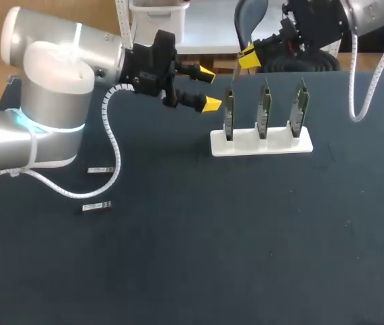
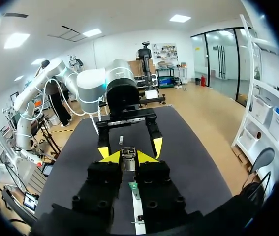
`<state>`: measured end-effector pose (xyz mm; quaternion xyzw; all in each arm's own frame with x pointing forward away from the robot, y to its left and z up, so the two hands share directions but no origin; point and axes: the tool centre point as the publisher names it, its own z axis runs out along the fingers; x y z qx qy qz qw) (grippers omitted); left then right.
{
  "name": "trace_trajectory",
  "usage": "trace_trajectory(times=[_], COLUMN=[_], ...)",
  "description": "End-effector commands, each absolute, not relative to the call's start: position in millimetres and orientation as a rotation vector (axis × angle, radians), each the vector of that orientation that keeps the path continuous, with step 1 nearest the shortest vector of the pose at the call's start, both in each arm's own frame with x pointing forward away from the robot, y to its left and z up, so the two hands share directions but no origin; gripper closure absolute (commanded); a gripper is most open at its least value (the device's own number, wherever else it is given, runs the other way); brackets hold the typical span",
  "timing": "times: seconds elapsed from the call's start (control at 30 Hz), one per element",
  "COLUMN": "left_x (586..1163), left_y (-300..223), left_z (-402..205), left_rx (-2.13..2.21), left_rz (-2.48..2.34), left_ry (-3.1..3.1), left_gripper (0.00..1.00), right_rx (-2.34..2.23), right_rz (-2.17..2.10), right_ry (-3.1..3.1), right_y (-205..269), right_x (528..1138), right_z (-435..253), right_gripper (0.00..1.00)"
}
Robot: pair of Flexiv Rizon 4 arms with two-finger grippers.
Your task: Pick up the optical module with the left hand, and insert it into the network port with the right hand.
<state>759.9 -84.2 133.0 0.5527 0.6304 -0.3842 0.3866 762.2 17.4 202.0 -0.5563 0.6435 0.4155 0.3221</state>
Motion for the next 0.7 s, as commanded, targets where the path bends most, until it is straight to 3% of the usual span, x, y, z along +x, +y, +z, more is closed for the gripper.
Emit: trace_trajectory(times=[0.03,0.7], left_x=[772,779], left_y=[-89,-80], left_z=[126,114], left_rx=[1.481,1.488], left_rz=[-0.951,-0.926], left_ry=[1.660,1.720], left_gripper=[0.00,0.00], right_rx=[-1.451,-1.441], right_rz=[1.083,1.088], right_ry=[1.689,1.690], right_y=[15,11], right_x=[757,759], right_z=[201,200], right_gripper=[1.00,1.00])
